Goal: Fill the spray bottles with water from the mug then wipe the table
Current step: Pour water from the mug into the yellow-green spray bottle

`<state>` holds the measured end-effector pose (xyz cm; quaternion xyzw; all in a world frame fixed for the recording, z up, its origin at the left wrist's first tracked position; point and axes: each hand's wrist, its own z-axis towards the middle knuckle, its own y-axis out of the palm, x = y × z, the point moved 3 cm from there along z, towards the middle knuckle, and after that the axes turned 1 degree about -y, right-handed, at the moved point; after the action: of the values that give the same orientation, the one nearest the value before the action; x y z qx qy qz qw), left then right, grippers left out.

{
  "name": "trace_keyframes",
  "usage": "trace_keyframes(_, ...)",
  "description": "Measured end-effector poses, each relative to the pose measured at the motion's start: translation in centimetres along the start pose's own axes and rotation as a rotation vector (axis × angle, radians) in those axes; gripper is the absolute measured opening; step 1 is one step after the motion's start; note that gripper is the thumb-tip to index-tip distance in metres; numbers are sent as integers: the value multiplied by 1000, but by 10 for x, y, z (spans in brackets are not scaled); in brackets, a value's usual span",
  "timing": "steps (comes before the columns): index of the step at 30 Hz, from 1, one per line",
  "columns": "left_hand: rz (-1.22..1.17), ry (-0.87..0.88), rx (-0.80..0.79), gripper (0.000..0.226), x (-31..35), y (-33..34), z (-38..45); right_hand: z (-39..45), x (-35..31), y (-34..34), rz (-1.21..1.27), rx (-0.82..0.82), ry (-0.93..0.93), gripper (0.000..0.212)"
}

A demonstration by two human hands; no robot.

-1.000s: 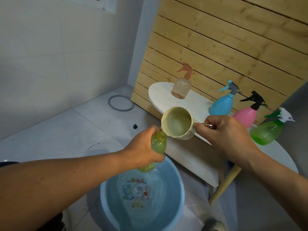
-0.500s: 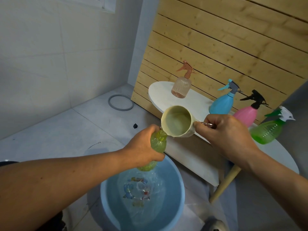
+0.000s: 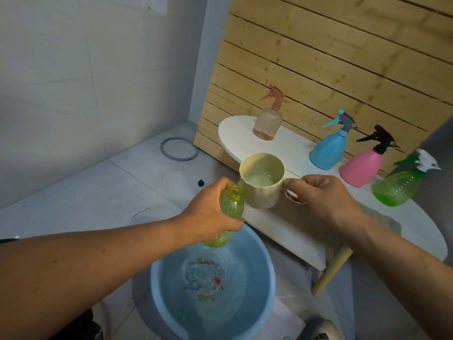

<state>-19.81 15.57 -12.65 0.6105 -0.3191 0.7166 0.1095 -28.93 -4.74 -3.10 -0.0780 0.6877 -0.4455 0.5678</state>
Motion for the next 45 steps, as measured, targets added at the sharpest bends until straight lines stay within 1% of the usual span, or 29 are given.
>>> trace_keyframes(5, 18, -9, 37, 57, 1, -5, 3, 3, 29, 26, 149, -81, 147, 38)
trace_keyframes(7, 15, -19, 41, 57, 2, -5, 5, 6, 45, 37, 173, -104, 185, 36)
trace_keyframes(9, 6, -31, 64, 56, 3, -9, 6, 8, 55, 50, 134, -135, 179, 34)
trace_keyframes(12, 6, -49, 81, 56, 3, -11, 9, 11, 74, 67, 90, -135, 179, 39)
trace_keyframes(15, 9, -61, 88, 57, 3, -11, 10, 12, 92, 82, -91, -150, 174, 46)
trace_keyframes(17, 13, -65, 85, 57, 2, -11, 10, 12, 102, 91, -133, -163, 189, 50)
trace_keyframes(20, 23, -73, 76, 58, -1, -10, 10, 12, 107, 96, 18, -144, 268, 50)
trace_keyframes(22, 32, -80, 74, 57, -5, -10, 10, 11, 98, 89, 95, -124, 275, 46)
trace_keyframes(25, 47, -93, 69, 55, -10, -10, 9, 14, 76, 70, 169, -84, 219, 36)
trace_keyframes(29, 59, -103, 69, 57, -12, -10, 10, 14, 42, 41, 183, -30, 142, 40)
trace_keyframes(34, 83, -109, 49, 63, -12, -8, 12, 10, 7, 16, 101, -33, 12, 43)
trace_keyframes(38, 71, -107, 50, 63, -10, -6, 13, 9, -5, 11, 58, -23, -61, 44)
trace_keyframes(45, 67, -93, 47, 62, -7, -4, 12, 5, -17, 1, -144, 43, -208, 45)
